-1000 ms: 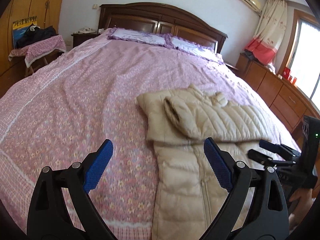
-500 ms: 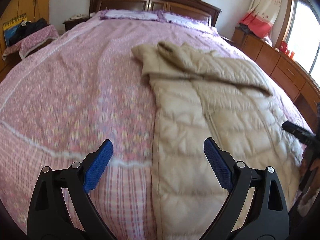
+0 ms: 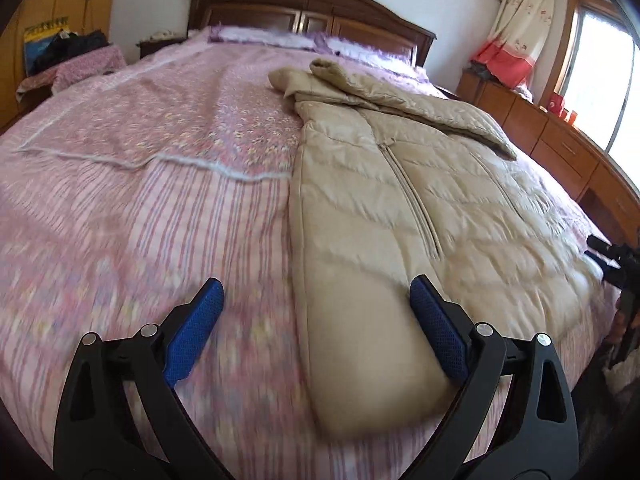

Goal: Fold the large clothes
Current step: 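Move both tools to the hem of the jacket, then close both tools on the jacket hem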

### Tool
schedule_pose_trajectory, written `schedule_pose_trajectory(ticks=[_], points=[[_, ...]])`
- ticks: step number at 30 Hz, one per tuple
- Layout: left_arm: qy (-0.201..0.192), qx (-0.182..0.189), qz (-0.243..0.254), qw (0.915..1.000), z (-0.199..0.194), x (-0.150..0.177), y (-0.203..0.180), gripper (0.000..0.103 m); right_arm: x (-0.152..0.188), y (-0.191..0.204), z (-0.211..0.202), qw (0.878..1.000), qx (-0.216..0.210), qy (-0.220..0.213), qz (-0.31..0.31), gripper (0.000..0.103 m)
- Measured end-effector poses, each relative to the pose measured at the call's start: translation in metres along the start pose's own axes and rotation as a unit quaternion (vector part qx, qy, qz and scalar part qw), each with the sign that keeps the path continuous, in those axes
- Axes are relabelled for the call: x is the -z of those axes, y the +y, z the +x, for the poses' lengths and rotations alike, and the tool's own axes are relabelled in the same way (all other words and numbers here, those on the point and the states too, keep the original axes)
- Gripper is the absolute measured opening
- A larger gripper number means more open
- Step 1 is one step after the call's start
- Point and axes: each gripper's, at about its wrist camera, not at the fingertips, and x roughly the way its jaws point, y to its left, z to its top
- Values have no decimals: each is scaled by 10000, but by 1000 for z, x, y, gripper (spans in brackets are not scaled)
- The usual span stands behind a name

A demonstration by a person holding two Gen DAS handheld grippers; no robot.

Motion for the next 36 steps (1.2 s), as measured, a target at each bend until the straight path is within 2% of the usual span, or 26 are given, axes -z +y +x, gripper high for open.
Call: schedule_pose_trajectory(ticks=[5, 8, 12, 18, 21, 24, 25, 30, 33, 36], points=[[152, 165, -296, 9993, -16, 0, -5, 93, 4, -9, -24, 9994, 15, -186, 286, 75], [136, 369, -378, 9985, -27, 12, -4, 93, 18, -25, -30, 9975, -287, -212, 609, 75], [163, 653, -675, 9954, -34, 17, 1, 93, 30, -23, -24, 9982, -448, -214, 342, 74], [315, 1111, -1664, 9793, -24, 17, 25, 94, 30, -17, -16, 9982, -463, -47, 390, 74], [447, 1173, -1884, 9740, -19, 19, 26, 94, 34, -17, -18, 9973, -579, 60, 440, 74], [508, 1695, -2057, 9625, -17, 20, 20, 94, 42, -21, -25, 9930, -948, 95, 693, 74], [510, 1717, -2037, 9625, -15, 21, 19, 95, 45, -21, -27, 9897, -1178, 92, 811, 74], [558, 1673, -2021, 9634, 10, 7, 13, 98, 36, -16, -16, 9850, -1436, -7, 956, 74], [247, 1816, -1885, 9648, 12, -11, 6, 98, 25, -16, -11, 9827, -1519, -114, 1054, 74], [212, 1828, -1888, 9646, 19, -12, -1, 98, 22, -16, -11, 9791, -1639, -221, 1186, 74]])
